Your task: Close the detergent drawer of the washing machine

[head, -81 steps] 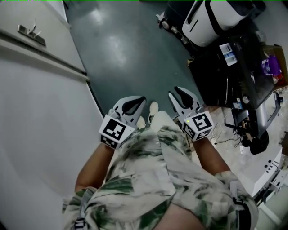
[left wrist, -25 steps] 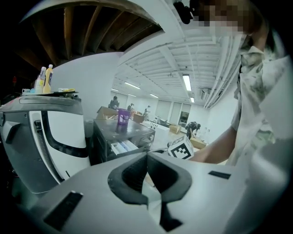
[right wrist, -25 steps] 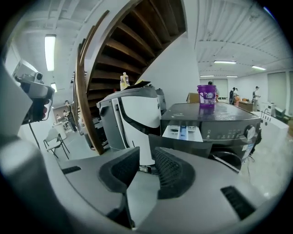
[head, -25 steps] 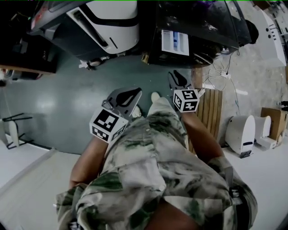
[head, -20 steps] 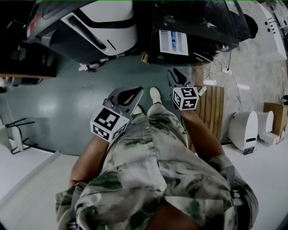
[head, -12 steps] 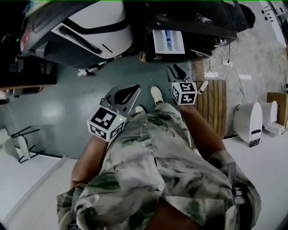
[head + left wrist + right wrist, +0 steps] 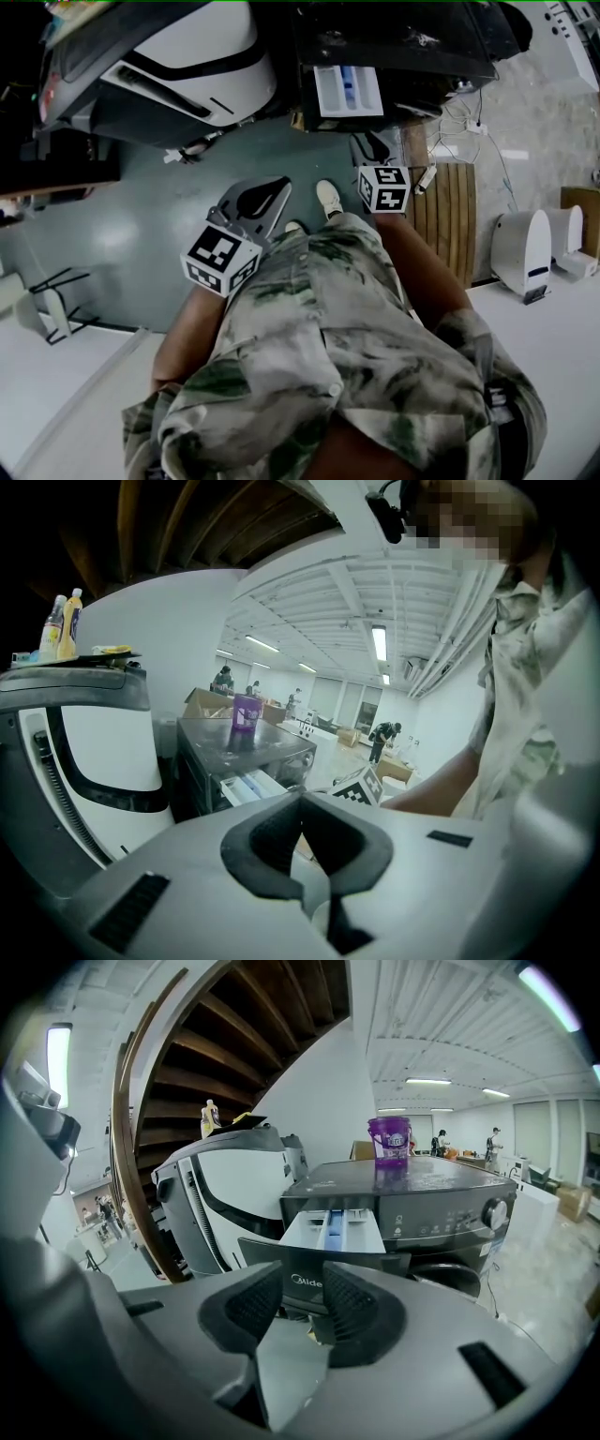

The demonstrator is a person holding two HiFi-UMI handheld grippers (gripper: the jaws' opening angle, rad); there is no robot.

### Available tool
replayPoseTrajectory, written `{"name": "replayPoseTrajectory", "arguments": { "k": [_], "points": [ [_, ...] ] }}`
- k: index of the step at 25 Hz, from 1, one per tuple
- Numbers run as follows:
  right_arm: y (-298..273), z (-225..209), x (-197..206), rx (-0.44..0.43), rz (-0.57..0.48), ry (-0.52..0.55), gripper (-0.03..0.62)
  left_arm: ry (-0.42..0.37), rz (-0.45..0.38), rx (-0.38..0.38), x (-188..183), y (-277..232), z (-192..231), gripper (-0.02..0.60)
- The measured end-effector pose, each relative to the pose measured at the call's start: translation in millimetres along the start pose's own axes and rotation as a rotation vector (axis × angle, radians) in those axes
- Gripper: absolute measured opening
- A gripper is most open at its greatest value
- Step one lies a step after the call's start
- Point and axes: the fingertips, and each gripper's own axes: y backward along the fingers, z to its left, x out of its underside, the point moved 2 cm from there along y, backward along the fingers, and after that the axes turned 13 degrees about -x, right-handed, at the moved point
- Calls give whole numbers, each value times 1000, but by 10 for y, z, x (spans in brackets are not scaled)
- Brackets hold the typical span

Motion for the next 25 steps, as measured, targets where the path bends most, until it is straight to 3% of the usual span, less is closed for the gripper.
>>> {"name": "replayPoseTrajectory", "arguments": {
  "k": [25],
  "points": [
    [-195,-294,-31,37,9,-62,135,6,12,-30,-118,-245,117,23]
  ]
}}
